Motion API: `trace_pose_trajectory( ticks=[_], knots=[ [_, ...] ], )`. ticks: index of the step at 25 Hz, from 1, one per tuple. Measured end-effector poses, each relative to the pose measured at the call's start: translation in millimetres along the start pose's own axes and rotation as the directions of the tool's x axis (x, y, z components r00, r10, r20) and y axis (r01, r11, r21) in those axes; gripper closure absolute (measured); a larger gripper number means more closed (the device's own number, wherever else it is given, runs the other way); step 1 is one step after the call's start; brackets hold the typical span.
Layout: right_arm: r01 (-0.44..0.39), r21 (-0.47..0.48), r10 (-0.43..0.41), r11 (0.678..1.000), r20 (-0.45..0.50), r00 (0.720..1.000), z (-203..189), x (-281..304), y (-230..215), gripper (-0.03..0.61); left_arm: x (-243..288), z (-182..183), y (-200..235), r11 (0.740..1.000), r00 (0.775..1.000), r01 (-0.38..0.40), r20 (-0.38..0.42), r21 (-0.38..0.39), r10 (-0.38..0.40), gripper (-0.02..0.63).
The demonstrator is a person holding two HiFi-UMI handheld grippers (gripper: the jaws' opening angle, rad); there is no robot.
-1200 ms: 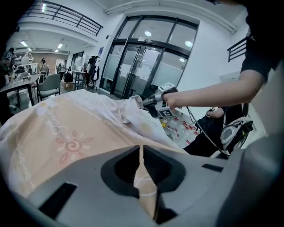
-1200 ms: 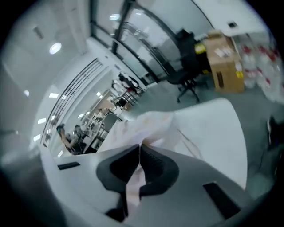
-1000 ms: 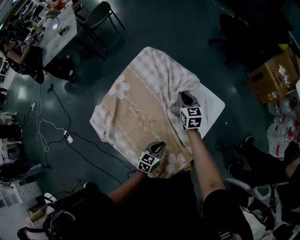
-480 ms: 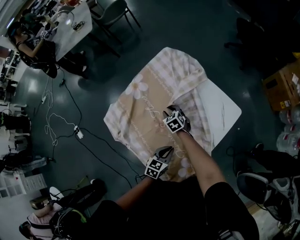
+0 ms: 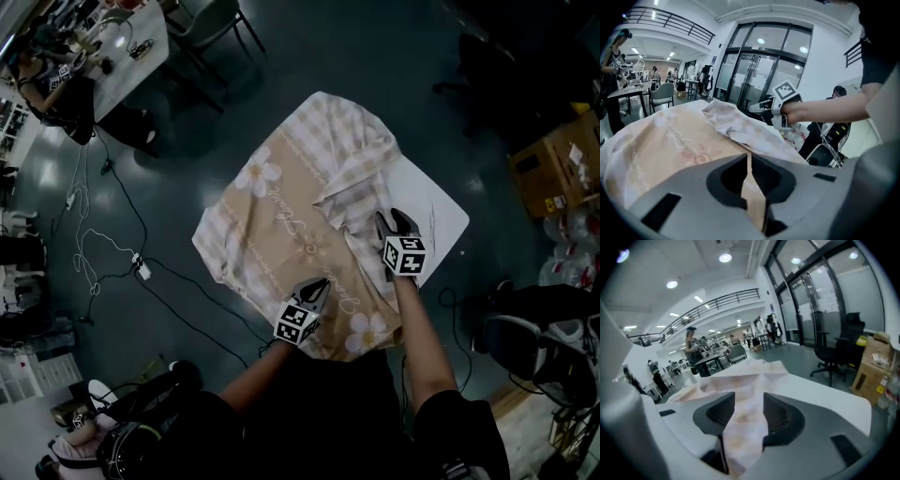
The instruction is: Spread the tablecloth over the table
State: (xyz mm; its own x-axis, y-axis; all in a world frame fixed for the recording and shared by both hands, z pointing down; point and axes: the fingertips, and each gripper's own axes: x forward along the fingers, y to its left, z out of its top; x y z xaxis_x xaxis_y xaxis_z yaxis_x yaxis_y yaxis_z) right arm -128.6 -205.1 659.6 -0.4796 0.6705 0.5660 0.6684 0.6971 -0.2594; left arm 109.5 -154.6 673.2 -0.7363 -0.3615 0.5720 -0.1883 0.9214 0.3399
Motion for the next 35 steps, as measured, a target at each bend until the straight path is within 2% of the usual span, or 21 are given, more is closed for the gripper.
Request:
trace_pose_trajectory(
  ticks=[2, 4, 5, 6, 7, 10, 13, 15, 17, 19, 20, 21, 22, 24, 27, 28, 29, 30, 32, 33, 35],
  knots=[
    [0.007, 0.073, -0.001, 0.997, -0.073, 0.997, -7.7, 23.9, -35.4, 0.337, 0.4, -1.3, -1.3, 1.000, 1.000, -0.005, -0.010, -0.003, 0.005, 0.578],
    [-0.024, 0.073, 0.036, 0.997, -0.178, 0.983, -18.3, 49.7, -46.4, 0.311, 1.3, -2.4, -4.7, 1.000, 1.000, -0.012, -0.015, -0.008, 0.012, 0.578],
    [-0.039, 0.049, 0.049, 0.998, -0.233, 0.971, -24.3, 57.4, -47.2, 0.329, 1.8, -3.6, -7.7, 1.000, 1.000, -0.016, -0.017, -0.013, 0.016, 0.578],
    [-0.049, 0.020, 0.053, 0.999, -0.264, 0.963, -26.4, 59.3, -48.2, 0.475, 2.5, -5.1, -11.5, 1.000, 1.000, -0.019, -0.020, -0.019, 0.018, 0.578],
    [-0.058, 0.001, 0.056, 0.998, -0.260, 0.964, -22.5, 55.6, -50.4, 0.543, 3.5, -6.3, -15.8, 1.000, 1.000, -0.019, -0.022, -0.023, 0.018, 0.578],
    [-0.051, 0.002, 0.050, 0.999, -0.125, 0.991, 9.0, 18.3, -71.3, 0.560, 9.9, -5.4, -25.9, 1.000, 1.000, -0.001, -0.025, -0.016, 0.000, 0.578],
    [0.103, 0.065, -0.104, 0.993, 0.015, 0.994, 32.8, -56.0, -142.1, 0.560, 22.3, -5.0, -38.5, 0.999, 0.999, 0.035, -0.037, 0.009, -0.035, 0.578],
    [0.279, 0.154, -0.289, 0.948, 0.044, 0.956, 28.0, -121.1, -214.7, 0.560, 31.5, -4.9, -48.8, 0.998, 0.997, 0.063, -0.050, 0.028, -0.062, 0.578],
    [0.469, 0.218, -0.478, 0.856, -0.009, 0.878, -2.0, -186.5, -292.7, 0.560, 39.8, -8.0, -61.2, 0.994, 0.994, 0.093, -0.068, 0.048, -0.090, 0.578],
    [0.599, 0.253, -0.598, 0.759, -0.090, 0.796, -42.8, -239.8, -356.6, 0.560, 44.9, -15.4, -72.1, 0.990, 0.989, 0.119, -0.098, 0.071, -0.112, 0.578],
    [0.631, 0.271, -0.623, 0.727, -0.128, 0.772, -63.2, -255.7, -379.7, 0.560, 46.3, -18.9, -74.8, 0.989, 0.986, 0.127, -0.116, 0.082, -0.117, 0.578],
    [0.645, 0.286, -0.626, 0.709, -0.166, 0.762, -82.7, -262.4, -396.8, 0.558, 47.5, -22.1, -76.0, 0.987, 0.984, 0.130, -0.133, 0.090, -0.117, 0.578],
    [0.648, 0.296, -0.616, 0.702, -0.205, 0.760, -100.5, -261.8, -408.4, 0.548, 48.3, -25.7, -76.8, 0.987, 0.982, 0.130, -0.147, 0.096, -0.115, 0.578],
    [0.655, 0.289, -0.601, 0.698, -0.260, 0.756, -122.5, -253.2, -419.2, 0.461, 48.8, -35.1, -80.8, 0.987, 0.979, 0.127, -0.175, 0.102, -0.108, 0.578],
    [0.669, 0.223, -0.641, 0.709, -0.191, 0.743, -100.4, -245.5, -409.5, 0.394, 48.0, -47.3, -87.2, 0.989, 0.977, 0.110, -0.196, 0.099, -0.089, 0.578],
    [0.652, 0.208, -0.639, 0.729, -0.135, 0.757, -83.9, -239.9, -396.2, 0.393, 47.5, -50.4, -87.2, 0.991, 0.977, 0.099, -0.197, 0.091, -0.079, 0.578],
    [0.605, 0.199, -0.604, 0.771, -0.074, 0.794, -67.4, -228.4, -374.3, 0.394, 46.3, -53.5, -85.5, 0.993, 0.978, 0.083, -0.197, 0.081, -0.066, 0.578],
    [0.520, 0.185, -0.526, 0.834, -0.020, 0.850, -53.6, -210.2, -343.0, 0.396, 44.4, -57.0, -82.4, 0.995, 0.979, 0.065, -0.196, 0.073, -0.049, 0.578],
    [0.280, 0.107, -0.283, 0.954, 0.012, 0.959, -42.0, -163.0, -261.1, 0.405, 39.0, -66.5, -74.3, 0.997, 0.980, 0.025, -0.198, 0.070, -0.011, 0.578],
    [0.173, 0.040, -0.172, 0.984, -0.021, 0.985, -45.8, -139.5, -220.0, 0.413, 35.6, -72.6, -70.4, 0.997, 0.979, 0.004, -0.201, 0.075, 0.012, 0.578],
    [0.036, -0.121, -0.054, 0.992, -0.147, 0.988, -67.5, -99.4, -158.5, 0.422, 28.8, -87.7, -65.4, 0.996, 0.975, -0.036, -0.215, 0.087, 0.055, 0.578]
  ],
)
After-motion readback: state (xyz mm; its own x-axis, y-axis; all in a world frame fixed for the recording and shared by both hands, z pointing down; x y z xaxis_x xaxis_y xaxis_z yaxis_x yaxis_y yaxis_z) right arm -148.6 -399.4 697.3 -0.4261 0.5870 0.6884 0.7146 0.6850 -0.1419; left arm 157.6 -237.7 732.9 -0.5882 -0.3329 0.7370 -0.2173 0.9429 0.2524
